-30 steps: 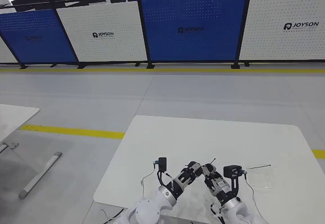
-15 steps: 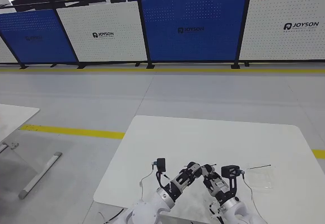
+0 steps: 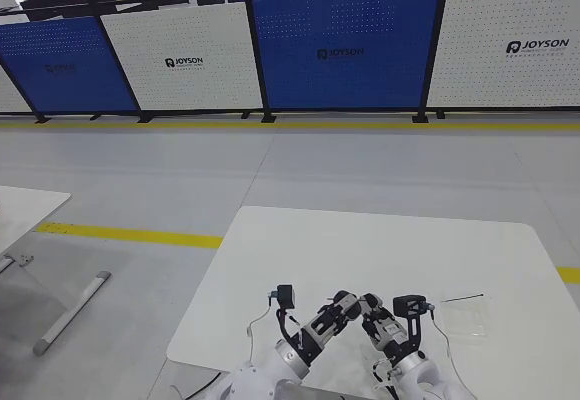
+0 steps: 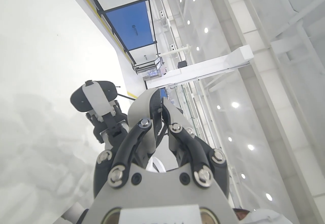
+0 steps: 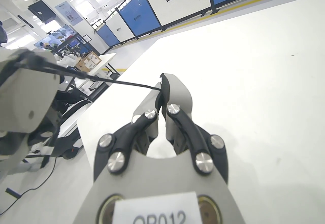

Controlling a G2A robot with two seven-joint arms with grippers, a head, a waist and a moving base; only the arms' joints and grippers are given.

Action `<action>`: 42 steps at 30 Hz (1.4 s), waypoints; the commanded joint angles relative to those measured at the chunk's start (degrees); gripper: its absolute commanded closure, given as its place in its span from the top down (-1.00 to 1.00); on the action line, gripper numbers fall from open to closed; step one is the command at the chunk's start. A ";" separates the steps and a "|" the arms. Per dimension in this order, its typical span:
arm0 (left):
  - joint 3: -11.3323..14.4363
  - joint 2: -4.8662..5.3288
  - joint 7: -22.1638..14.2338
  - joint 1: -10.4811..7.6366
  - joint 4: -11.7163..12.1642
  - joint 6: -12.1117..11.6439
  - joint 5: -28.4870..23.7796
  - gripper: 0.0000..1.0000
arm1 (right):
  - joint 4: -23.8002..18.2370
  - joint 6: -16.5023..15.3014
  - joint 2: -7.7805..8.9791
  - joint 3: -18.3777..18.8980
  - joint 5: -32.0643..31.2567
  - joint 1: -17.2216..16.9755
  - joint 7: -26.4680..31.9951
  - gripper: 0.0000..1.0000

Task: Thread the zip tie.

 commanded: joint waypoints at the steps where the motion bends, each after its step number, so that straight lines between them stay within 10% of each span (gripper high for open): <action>1: -0.15 0.06 0.25 0.37 -0.34 -0.37 0.41 -1.00 | 0.07 0.07 -0.03 -0.01 -0.06 0.04 0.01 -1.00; 18: -0.18 0.44 0.96 2.42 -2.02 -2.05 2.32 -1.00 | 0.69 -0.04 -0.36 -0.09 -0.09 0.42 0.30 -1.00; 20: -0.03 0.39 1.22 2.20 -1.84 -1.76 2.03 -1.00 | 0.63 -0.22 -0.37 0.00 0.02 0.40 0.49 -0.48; 29: -0.47 0.25 3.47 1.42 -0.90 -0.43 0.74 -1.00 | 0.12 -1.89 -0.22 0.68 0.44 -0.31 1.22 0.66; 42: -3.18 0.10 8.35 1.45 2.22 -0.93 -2.11 -1.00 | -4.28 -7.60 1.17 7.24 3.72 -7.08 -2.54 1.00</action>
